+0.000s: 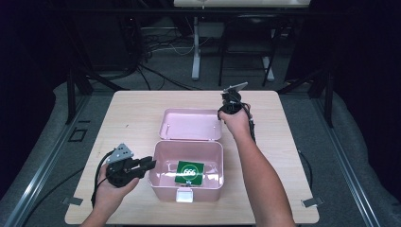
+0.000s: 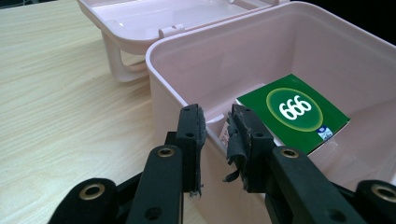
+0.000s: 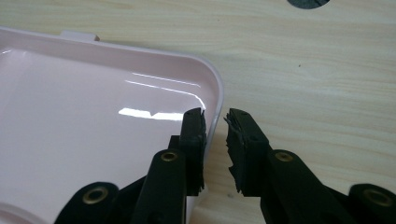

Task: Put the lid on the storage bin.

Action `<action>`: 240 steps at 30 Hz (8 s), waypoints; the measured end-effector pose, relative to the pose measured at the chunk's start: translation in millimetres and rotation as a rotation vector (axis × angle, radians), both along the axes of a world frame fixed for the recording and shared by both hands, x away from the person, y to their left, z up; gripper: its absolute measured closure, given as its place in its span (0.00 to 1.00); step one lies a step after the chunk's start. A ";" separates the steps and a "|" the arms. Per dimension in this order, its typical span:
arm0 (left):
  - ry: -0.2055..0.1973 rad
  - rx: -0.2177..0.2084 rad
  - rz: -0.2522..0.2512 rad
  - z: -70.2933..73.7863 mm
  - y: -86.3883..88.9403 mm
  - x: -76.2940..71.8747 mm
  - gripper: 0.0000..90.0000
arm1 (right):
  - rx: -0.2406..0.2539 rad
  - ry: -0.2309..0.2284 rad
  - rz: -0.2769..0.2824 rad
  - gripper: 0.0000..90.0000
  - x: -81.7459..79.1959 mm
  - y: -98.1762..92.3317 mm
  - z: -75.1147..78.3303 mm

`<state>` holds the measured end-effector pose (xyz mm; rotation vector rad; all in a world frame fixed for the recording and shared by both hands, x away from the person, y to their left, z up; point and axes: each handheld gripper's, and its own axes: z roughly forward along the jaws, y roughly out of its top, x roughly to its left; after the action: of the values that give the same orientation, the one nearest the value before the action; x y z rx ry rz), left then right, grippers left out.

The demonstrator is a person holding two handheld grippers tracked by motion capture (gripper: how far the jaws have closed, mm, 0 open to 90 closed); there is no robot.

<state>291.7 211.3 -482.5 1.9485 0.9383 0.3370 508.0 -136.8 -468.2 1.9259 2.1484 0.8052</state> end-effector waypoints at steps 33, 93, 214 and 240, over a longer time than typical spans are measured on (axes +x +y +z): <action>-0.003 -0.007 0.004 -0.6 0.3 0.9 0.82 | -0.013 0.019 -0.003 0.91 -0.9 7.1 4.6; -0.002 -0.018 0.012 -1.6 0.3 1.0 0.82 | 0.050 -0.324 0.101 0.96 -72.4 -6.8 85.0; -0.229 -0.036 0.163 82.4 -6.2 42.0 0.71 | 0.108 -0.733 0.176 0.95 -190.6 -15.6 68.4; -0.263 -0.013 0.194 99.3 -22.4 44.1 0.90 | 0.201 -0.717 0.197 0.86 -193.1 -30.1 77.3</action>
<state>335.8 188.9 -383.2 1.7529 0.9527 0.6798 315.0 -166.9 -390.9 1.2086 1.8512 1.5133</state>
